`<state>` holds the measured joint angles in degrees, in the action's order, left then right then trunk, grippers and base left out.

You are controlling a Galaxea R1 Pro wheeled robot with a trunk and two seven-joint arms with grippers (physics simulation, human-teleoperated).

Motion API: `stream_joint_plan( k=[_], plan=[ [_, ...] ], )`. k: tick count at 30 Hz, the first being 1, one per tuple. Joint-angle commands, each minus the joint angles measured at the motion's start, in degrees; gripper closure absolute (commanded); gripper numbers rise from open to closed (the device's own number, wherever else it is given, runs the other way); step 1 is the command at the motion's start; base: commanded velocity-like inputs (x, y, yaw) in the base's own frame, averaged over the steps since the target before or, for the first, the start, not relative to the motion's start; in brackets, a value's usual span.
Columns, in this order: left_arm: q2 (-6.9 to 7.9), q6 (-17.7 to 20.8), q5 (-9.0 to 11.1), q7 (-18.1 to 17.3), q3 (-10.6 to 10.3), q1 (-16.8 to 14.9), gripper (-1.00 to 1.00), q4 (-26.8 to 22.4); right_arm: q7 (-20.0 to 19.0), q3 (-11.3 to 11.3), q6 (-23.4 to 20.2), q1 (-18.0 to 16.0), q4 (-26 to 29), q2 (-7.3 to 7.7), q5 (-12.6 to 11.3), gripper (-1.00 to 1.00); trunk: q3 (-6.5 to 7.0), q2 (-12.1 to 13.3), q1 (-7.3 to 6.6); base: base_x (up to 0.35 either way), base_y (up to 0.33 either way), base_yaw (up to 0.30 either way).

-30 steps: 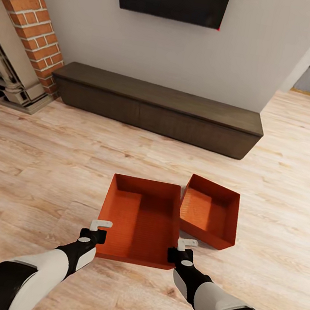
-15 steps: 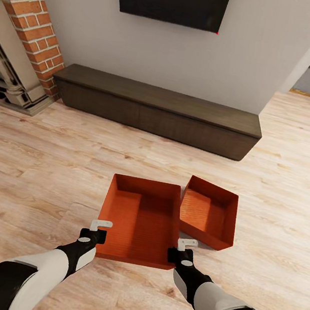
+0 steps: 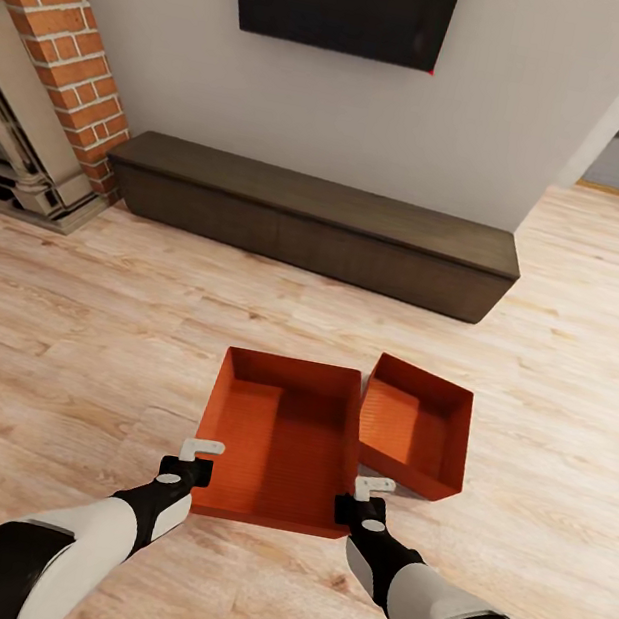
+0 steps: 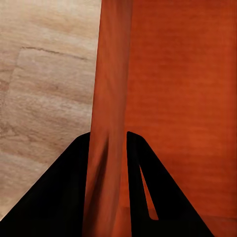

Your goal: Move the two storage containers from the living room to the garage. In the garage, place one container on the floor and stack the other container on top of it (either order is fine).

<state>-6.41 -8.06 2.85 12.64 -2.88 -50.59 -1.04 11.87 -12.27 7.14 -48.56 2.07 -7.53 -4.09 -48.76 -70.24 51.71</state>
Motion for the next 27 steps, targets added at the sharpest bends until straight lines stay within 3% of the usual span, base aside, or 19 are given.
stream_joint_plan(
  k=[1,27],
  plan=[
    [-0.01,-0.29,0.58,1.16,0.95,-0.03,1.0,0.07,0.26,0.76,0.24,-0.05,-0.05,-0.07,-0.46,1.0,0.15,0.39,-0.23,0.0,0.0,0.0],
    [-0.04,-0.29,0.58,1.16,0.95,-0.03,1.0,0.07,0.34,0.76,0.15,-0.05,-0.05,-0.04,-0.48,1.0,4.82,10.82,-5.94,0.0,0.0,0.0]
  ],
)
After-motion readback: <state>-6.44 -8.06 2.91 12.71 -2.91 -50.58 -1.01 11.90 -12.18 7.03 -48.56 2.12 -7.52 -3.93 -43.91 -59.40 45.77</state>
